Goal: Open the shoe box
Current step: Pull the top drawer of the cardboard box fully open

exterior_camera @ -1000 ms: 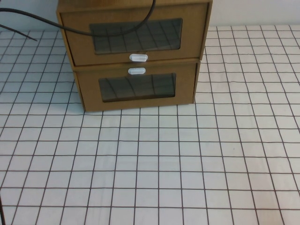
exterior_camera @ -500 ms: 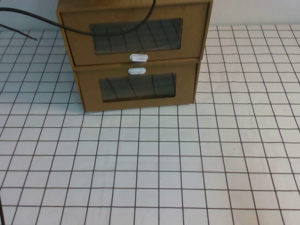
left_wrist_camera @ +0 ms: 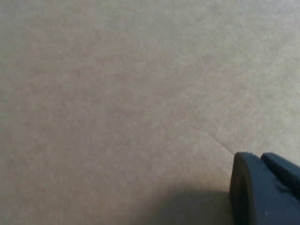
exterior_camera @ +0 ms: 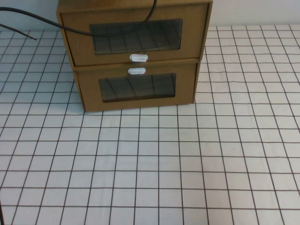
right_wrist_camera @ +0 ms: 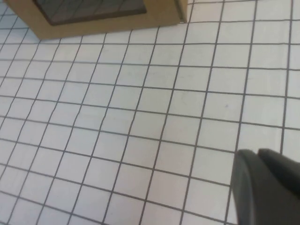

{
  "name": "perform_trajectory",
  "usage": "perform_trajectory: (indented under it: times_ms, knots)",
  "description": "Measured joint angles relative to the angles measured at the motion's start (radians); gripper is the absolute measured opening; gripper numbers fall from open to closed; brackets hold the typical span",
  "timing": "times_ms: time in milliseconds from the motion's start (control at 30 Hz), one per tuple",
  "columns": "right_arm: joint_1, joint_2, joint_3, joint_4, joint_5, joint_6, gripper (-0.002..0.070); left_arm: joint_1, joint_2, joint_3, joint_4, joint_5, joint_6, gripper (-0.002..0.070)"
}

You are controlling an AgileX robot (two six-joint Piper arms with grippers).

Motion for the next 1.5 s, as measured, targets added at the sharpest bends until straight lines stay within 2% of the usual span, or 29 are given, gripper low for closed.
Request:
perform_trajectory:
  times_ms: [100,200,400,633,767,967,1167,1333,1500]
  knots:
    - [0.022,0.128,-0.088,0.027,0.030,-0.067,-0.0013,0.000,0.000,0.000,0.000,0.000,0.000,-0.0002]
    - [0.093,0.252,-0.175,0.022,0.026,-0.081,-0.0013,0.000,0.000,0.000,-0.002,0.000,0.000,-0.0002]
    - [0.348,0.467,-0.345,-0.129,-0.021,0.016,-0.0013,0.000,0.000,0.000,-0.004,0.002,0.000,-0.0002]
    - [0.710,0.743,-0.582,-0.520,-0.024,0.256,-0.0013,0.000,0.000,0.000,-0.003,0.001,0.000,-0.0002]
    - [0.845,0.865,-0.679,-0.813,-0.013,0.349,-0.0013,0.000,0.000,0.000,-0.004,0.002,-0.002,-0.0002]
    - [0.897,0.954,-0.712,-1.156,-0.137,0.386,0.0001,0.000,0.000,0.000,-0.004,0.002,-0.002,-0.0002]
    - [0.893,1.005,-0.718,-1.417,-0.294,0.480,0.0125,0.000,0.000,-0.002,-0.004,0.006,-0.002,-0.0002]
    - [0.857,1.049,-0.724,-1.574,-0.383,0.561,0.0211,0.000,0.000,-0.006,0.002,0.014,0.002,-0.0002]
    - [0.816,1.124,-0.814,-1.625,-0.402,0.571,0.0232,0.000,0.000,-0.006,0.004,0.015,0.008,-0.0002]
